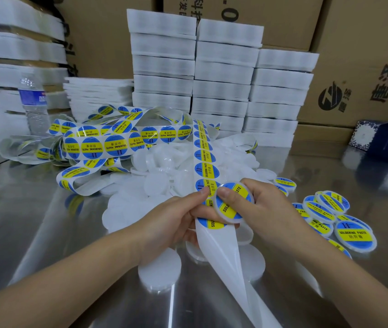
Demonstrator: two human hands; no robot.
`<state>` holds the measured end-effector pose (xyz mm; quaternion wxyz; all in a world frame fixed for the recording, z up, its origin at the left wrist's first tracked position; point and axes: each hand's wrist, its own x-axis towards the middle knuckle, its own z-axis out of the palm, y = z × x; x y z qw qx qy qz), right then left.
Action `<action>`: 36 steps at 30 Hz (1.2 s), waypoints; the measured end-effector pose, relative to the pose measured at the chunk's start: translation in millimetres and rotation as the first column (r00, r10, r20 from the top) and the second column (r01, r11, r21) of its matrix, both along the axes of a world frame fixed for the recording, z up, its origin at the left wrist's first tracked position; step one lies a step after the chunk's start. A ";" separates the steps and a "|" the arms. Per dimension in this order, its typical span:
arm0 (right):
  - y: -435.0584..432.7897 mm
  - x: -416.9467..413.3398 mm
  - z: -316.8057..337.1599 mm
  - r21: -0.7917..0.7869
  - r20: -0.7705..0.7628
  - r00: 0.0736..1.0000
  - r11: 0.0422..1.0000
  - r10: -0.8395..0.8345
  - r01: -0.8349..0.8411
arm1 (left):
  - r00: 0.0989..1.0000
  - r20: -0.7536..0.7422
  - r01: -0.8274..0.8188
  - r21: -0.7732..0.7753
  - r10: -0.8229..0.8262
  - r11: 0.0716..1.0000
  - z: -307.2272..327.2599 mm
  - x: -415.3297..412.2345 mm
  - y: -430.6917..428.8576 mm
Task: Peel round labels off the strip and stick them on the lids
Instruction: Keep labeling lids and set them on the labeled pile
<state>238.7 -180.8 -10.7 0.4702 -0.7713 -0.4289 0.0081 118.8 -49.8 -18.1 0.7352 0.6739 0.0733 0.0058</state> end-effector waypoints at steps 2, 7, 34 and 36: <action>0.7 0.3 -0.1 0.004 -0.008 1.000 1.000 0.010 -0.010 | 1.000 0.002 -0.006 -0.001 0.006 1.000 0.4 0.2 -0.5; 1.1 3.0 -2.4 0.012 0.002 1.000 1.000 0.021 -0.022 | 1.000 -0.001 -0.027 0.000 0.027 1.000 0.6 -0.6 -1.0; -1.7 4.2 -3.5 -0.061 0.088 0.996 0.998 0.034 -0.029 | 0.976 0.075 -0.205 0.017 0.203 0.979 -6.3 5.5 2.7; -1.6 2.2 -3.9 -0.034 0.118 0.992 0.999 0.036 -0.032 | 0.972 0.108 -0.213 0.045 0.207 0.976 -6.2 4.8 3.4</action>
